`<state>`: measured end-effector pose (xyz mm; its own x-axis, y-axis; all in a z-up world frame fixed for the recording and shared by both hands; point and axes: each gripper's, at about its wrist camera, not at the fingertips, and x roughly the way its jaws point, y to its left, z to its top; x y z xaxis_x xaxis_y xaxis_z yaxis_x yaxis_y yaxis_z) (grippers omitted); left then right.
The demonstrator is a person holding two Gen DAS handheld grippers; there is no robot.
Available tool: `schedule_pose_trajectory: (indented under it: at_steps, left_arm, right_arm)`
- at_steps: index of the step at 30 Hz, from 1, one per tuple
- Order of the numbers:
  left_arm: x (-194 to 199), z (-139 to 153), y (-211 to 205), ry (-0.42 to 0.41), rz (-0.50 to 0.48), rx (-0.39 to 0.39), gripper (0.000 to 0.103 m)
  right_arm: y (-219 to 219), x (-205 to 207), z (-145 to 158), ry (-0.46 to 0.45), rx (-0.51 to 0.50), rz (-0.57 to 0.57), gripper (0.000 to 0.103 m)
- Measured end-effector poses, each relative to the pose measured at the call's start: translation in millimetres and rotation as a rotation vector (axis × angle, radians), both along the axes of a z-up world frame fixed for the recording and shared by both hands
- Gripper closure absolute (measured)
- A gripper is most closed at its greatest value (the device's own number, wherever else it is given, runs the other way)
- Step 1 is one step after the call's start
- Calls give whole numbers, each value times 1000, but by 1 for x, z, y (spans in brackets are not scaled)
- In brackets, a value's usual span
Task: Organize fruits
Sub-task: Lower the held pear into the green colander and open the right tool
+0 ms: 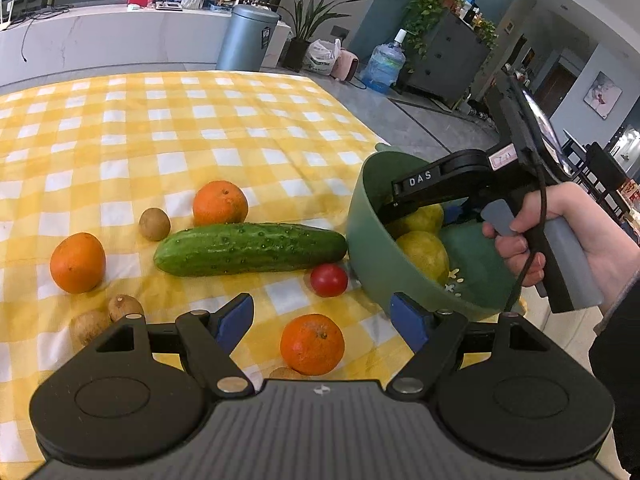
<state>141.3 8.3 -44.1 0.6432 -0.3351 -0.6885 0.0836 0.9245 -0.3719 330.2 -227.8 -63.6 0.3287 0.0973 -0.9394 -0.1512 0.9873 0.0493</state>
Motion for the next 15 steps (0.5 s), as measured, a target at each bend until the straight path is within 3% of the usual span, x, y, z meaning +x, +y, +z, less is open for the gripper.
schedule_pose_trajectory:
  at_steps: [5,7,9,15]
  left_arm:
    - [1,-3,0,14,5,4,12]
    - [1,-3,0,19,7,4,12]
    - [0,-3,0,19,8,5,12]
    - [-2,-1,1,21,3,3,12]
  right_arm:
    - [0,3,-1,28,59,-32,30]
    - [6,-1,6,5,30,-10,15]
    - [10,-6,13,-12,3,15,9]
    - [22,-32,23,49,-80,94,10]
